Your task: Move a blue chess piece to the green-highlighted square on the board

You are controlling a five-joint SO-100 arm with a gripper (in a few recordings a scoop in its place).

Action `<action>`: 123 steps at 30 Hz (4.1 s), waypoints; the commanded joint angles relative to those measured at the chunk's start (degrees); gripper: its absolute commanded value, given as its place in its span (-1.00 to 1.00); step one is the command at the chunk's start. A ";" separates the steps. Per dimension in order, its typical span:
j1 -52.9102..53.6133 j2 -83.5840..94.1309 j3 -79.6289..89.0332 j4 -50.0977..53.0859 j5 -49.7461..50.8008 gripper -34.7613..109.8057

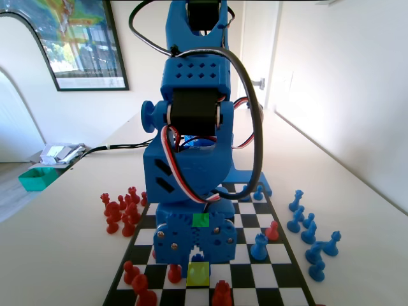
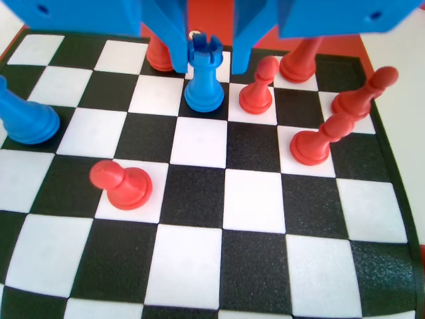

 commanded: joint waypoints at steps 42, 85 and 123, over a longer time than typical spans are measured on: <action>-0.09 20.39 12.22 7.65 -1.67 -0.47; 1.32 26.63 34.80 -6.15 -5.62 -0.47; 1.85 25.14 36.39 -9.40 -6.77 -0.46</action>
